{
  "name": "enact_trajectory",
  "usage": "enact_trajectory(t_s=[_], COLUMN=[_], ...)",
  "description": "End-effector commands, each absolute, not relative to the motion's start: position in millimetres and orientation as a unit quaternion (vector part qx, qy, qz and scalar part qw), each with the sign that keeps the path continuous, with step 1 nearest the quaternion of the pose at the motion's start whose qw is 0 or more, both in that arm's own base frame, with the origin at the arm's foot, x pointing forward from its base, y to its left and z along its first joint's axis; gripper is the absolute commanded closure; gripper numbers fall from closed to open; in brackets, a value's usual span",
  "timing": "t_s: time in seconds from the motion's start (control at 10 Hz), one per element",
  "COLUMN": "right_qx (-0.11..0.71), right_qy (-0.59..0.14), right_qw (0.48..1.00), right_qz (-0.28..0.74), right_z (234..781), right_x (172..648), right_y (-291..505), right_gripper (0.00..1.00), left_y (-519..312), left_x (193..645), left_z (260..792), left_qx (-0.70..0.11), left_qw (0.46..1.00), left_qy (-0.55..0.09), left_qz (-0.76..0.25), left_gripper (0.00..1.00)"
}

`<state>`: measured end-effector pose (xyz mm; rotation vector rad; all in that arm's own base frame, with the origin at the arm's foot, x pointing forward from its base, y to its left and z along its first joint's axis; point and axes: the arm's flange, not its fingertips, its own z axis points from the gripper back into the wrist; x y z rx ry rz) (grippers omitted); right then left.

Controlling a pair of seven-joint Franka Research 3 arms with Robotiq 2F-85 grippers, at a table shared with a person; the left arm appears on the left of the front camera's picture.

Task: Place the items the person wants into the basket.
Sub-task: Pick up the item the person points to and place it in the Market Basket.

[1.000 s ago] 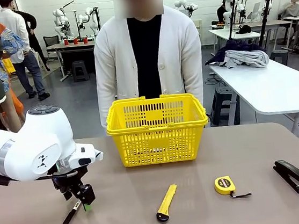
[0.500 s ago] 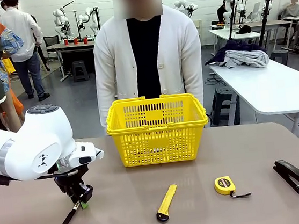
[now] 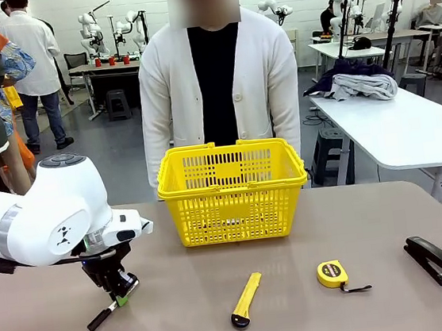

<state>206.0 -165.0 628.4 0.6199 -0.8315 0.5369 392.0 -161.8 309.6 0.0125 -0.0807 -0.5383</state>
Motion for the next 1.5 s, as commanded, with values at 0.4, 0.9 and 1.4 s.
enact_trajectory(t_s=[0.4, 0.9, 1.4], right_qx=[0.298, 0.298, 0.298], right_qy=[-0.397, -0.397, -0.397], right_qw=[0.828, 0.828, 0.828], right_qz=[0.261, 0.261, 0.261], right_z=[627, 627, 627], right_x=[207, 207, 207], right_y=[-164, -164, -164], right_gripper=[0.00, 0.00, 0.00], left_y=[-124, -121, -119], left_x=[288, 268, 250], left_z=[497, 571, 587], left_qx=[-0.010, -0.002, -0.001], left_qw=[0.917, 0.919, 0.916], left_qy=[-0.074, -0.083, -0.094], left_qz=[-0.391, -0.386, -0.389], left_gripper=[0.92, 0.92, 0.92])
